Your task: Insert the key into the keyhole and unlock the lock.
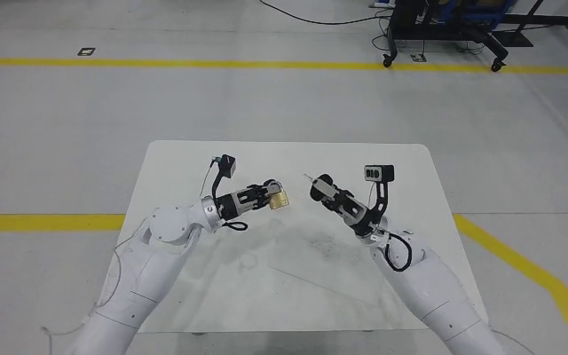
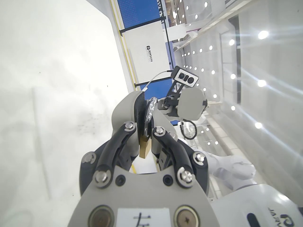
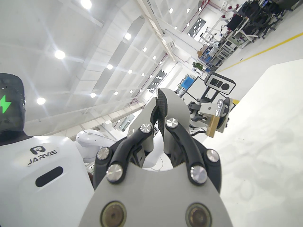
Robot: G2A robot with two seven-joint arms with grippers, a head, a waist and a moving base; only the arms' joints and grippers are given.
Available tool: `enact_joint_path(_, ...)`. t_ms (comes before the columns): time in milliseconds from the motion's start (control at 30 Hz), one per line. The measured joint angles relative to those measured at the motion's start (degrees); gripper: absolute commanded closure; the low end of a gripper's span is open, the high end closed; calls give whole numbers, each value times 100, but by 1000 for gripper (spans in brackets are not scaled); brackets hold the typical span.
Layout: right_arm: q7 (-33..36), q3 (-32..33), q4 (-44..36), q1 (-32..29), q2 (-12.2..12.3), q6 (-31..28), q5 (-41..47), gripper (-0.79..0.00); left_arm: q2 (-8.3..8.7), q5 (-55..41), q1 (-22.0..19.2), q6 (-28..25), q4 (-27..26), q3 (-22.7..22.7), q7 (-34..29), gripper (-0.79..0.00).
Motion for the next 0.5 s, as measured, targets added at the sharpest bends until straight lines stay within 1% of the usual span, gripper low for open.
enact_joint_path(233,3,-43,104,70,-4,-4,-1,0,-7,-86,27,61,2,11,32,0)
enact_joint_path(300,-159,7,165,147,-3,164,-211,0,-44,-422,106,322,-59,48,172,0)
enact_joint_path(333,-363,76,140,209,-3,249,-463,0,-64,-714,126,521,-47,52,199,0)
enact_joint_path(400,-974,218,-93,189,-17,206,-1484,0,-93,-1401,59,1318,-22,46,264,0)
enact_joint_path(433,-1191,282,-247,144,-17,113,-2076,0,-94,-1552,-5,1728,-45,53,337,0)
enact_joint_path(467,-1420,405,-461,72,-4,-24,-2906,0,-93,-1580,-86,2247,-96,68,435,0)
enact_joint_path(500,-1558,519,-631,6,11,-95,-3514,0,-93,-1519,-140,2616,-132,81,505,0)
